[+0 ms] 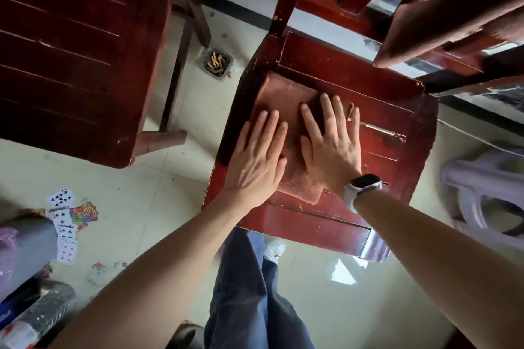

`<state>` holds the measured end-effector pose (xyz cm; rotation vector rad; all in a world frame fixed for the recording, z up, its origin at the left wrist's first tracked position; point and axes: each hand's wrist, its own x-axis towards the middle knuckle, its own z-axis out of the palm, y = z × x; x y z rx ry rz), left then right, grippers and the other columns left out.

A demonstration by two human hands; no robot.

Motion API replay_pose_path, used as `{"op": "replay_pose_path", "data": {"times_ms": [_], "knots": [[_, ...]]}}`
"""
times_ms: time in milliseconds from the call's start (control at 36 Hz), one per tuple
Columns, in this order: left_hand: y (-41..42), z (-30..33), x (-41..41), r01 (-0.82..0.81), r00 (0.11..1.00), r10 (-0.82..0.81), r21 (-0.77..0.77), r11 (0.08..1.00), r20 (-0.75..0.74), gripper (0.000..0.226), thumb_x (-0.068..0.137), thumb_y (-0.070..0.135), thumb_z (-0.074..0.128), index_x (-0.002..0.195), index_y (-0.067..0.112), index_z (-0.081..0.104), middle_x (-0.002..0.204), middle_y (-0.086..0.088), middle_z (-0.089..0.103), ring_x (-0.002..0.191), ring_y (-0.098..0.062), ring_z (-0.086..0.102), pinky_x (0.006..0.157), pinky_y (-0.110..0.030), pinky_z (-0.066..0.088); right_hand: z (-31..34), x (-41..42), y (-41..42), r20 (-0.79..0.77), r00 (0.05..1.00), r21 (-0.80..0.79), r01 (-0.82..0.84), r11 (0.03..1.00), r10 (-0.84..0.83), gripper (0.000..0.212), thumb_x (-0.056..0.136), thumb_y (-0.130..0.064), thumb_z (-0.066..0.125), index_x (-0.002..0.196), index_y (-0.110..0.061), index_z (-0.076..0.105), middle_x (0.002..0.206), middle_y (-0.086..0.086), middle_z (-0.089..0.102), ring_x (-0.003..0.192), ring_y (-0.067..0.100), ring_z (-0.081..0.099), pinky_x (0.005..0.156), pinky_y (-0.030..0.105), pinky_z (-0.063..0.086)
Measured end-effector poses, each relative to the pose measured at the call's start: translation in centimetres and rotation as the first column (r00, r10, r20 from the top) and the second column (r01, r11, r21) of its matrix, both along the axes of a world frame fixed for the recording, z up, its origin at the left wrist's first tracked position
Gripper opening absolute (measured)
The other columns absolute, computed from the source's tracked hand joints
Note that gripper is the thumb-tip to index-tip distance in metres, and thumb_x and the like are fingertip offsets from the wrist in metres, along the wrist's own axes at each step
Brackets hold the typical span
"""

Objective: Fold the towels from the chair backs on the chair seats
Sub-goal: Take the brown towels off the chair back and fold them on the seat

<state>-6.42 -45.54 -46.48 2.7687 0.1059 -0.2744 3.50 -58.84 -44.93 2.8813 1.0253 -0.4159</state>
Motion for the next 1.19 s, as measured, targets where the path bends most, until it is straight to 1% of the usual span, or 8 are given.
{"op": "replay_pose_path", "data": {"times_ms": [194, 333, 444, 556, 722, 833, 917, 1194], "knots": [[0.0, -1.4, 0.1, 0.045, 0.995, -0.035, 0.103, 0.994, -0.099, 0.063, 0.092, 0.041, 0.034, 0.145, 0.008, 0.022, 0.153, -0.016, 0.018, 0.142, -0.031, 0.014, 0.115, -0.05, 0.011, -1.8, 0.1, -0.5, -0.095, 0.995, 0.0, 0.03, 1.0, -0.03, 0.053, 0.095, -0.035, 0.031, 0.146, -0.023, 0.021, 0.153, 0.017, 0.017, 0.142, 0.034, 0.013, 0.114, 0.055, 0.006], [1.2, 0.4, 1.3, 0.075, 0.997, -0.074, 0.055, 0.996, -0.019, 0.062, 0.081, 0.031, 0.056, 0.137, 0.01, 0.039, 0.148, -0.016, 0.032, 0.137, -0.032, 0.029, 0.111, -0.055, 0.016, 0.3, -1.4, -1.7, -0.221, 0.941, 0.301, 0.314, 0.9, -0.255, 0.055, 0.09, -0.021, 0.044, 0.141, -0.01, 0.03, 0.149, 0.019, 0.026, 0.139, 0.034, 0.023, 0.113, 0.048, 0.019], [1.9, 1.5, 4.2, 0.213, 0.974, -0.219, 0.105, 0.971, 0.056, 0.058, 0.083, 0.025, 0.051, 0.138, 0.011, 0.038, 0.149, -0.014, 0.031, 0.138, -0.032, 0.027, 0.112, -0.056, 0.016, 1.1, -4.5, -3.2, -0.443, 0.614, 0.176, 0.774, 0.609, -0.653, 0.042, 0.085, -0.038, 0.053, 0.114, -0.007, 0.049, 0.112, 0.013, 0.052, 0.105, 0.029, 0.049, 0.091, 0.046, 0.044], [2.1, 1.2, 7.9, 0.255, 0.965, -0.243, 0.127, 0.959, -0.099, 0.059, 0.093, 0.037, 0.038, 0.146, 0.016, 0.02, 0.155, -0.009, 0.017, 0.143, -0.028, 0.01, 0.113, -0.056, -0.001, 0.7, -6.6, -3.6, -0.588, 0.448, -0.071, 0.801, 0.595, -0.673, 0.036, 0.082, -0.052, 0.053, 0.089, -0.016, 0.05, 0.099, 0.001, 0.052, 0.095, 0.026, 0.055, 0.077, 0.034, 0.045], [2.6, 1.0, 9.5, 0.121, 0.992, -0.112, 0.174, 0.977, -0.059, 0.044, 0.093, 0.031, 0.041, 0.133, 0.013, 0.045, 0.122, -0.014, 0.057, 0.113, -0.036, 0.049, 0.107, -0.053, 0.022, 1.5, -4.2, -4.4, -0.677, 0.303, -0.096, 0.867, 0.489, -0.671, 0.026, 0.079, -0.037, 0.059, 0.093, -0.017, 0.052, 0.083, 0.003, 0.058, 0.079, 0.027, 0.058, 0.067, 0.03, 0.044], [2.3, 1.5, 7.7, 0.031, 0.999, -0.027, 0.097, 0.995, -0.048, 0.032, 0.088, 0.027, 0.051, 0.113, 0.009, 0.058, 0.097, -0.015, 0.066, 0.087, -0.036, 0.062, 0.081, -0.044, 0.044, 3.0, 0.0, -7.7, -0.524, 0.389, 0.215, 0.921, 0.324, -0.758, 0.026, 0.08, -0.028, 0.062, 0.098, -0.011, 0.052, 0.09, 0.007, 0.06, 0.087, 0.028, 0.057, 0.077, 0.037, 0.047], [2.0, 1.4, 6.5, -0.096, 0.989, 0.088, -0.063, 0.993, -0.122, 0.034, 0.088, 0.028, 0.055, 0.116, 0.009, 0.058, 0.104, -0.013, 0.063, 0.095, -0.032, 0.061, 0.077, -0.042, 0.048, 3.2, 1.5, -9.2, -0.481, 0.36, 0.378, 0.908, 0.181, -0.8, 0.032, 0.085, -0.018, 0.057, 0.113, -0.004, 0.05, 0.107, 0.015, 0.058, 0.101, 0.031, 0.054, 0.091, 0.043, 0.044], [-2.0, 1.3, 8.5, -0.413, 0.888, 0.298, -0.324, 0.851, -0.351, 0.044, 0.096, 0.025, 0.045, 0.132, -0.001, 0.045, 0.132, -0.02, 0.05, 0.123, -0.031, 0.046, 0.101, -0.03, 0.03, 0.8, -1.1, -8.7, -0.643, -0.034, 0.079, 0.991, -0.111, -0.765, 0.032, 0.089, -0.02, 0.056, 0.115, -0.001, 0.053, 0.112, 0.014, 0.059, 0.105, 0.029, 0.055, 0.088, 0.032, 0.041]]}}
